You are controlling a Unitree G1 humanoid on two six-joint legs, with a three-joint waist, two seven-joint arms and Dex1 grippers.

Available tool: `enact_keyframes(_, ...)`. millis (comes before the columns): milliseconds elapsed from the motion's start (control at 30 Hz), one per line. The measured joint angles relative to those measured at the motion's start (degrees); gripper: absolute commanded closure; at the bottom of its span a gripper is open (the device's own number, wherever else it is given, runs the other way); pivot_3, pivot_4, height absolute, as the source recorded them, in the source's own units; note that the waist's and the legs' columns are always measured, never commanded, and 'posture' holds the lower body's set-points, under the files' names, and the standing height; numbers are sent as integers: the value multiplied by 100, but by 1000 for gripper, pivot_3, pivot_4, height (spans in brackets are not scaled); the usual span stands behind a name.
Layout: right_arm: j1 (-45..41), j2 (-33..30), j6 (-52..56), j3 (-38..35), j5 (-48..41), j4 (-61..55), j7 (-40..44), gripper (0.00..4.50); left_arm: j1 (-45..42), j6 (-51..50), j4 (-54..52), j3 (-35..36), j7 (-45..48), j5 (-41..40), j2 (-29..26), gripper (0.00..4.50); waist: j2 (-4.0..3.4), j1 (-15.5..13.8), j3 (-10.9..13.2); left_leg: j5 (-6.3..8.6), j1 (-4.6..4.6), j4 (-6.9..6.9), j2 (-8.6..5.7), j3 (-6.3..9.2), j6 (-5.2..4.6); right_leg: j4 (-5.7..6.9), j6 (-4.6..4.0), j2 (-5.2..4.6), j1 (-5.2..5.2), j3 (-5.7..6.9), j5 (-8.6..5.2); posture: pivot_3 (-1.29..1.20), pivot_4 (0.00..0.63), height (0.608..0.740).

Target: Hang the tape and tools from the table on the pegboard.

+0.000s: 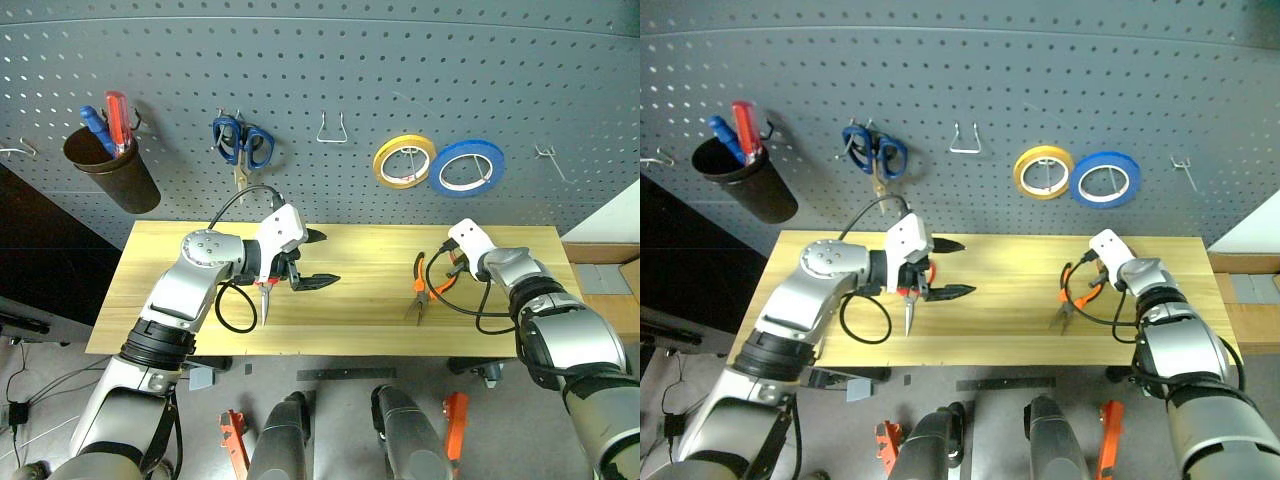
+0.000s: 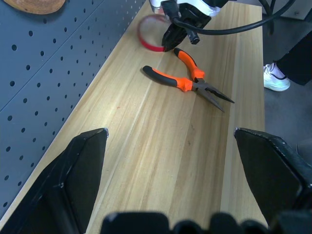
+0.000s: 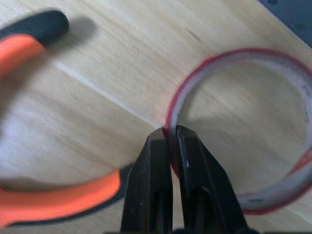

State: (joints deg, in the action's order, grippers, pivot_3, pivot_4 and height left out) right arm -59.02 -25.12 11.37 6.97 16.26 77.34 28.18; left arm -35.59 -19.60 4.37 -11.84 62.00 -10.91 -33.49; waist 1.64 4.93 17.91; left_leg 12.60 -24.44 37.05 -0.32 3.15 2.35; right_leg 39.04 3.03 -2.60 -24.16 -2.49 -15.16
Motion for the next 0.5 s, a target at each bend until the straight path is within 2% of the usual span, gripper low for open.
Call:
enact_keyframes(233,116,-324,-108,112,91,-2,266,4464,0,-3,0,1,-7,-17,16,41,0,0,0,0,0,0,-1,-2,0,-1,0,-1,0,-1,0,-75,289,740)
enact_keyframes(500,235,-677,-187,-173,-315,-484,996,4464,28,-150,-124,39,-76,-115,144,41,0,22,0,0,0,0,1,-2,0,-1,0,1,0,-1,0,-100,296,740)
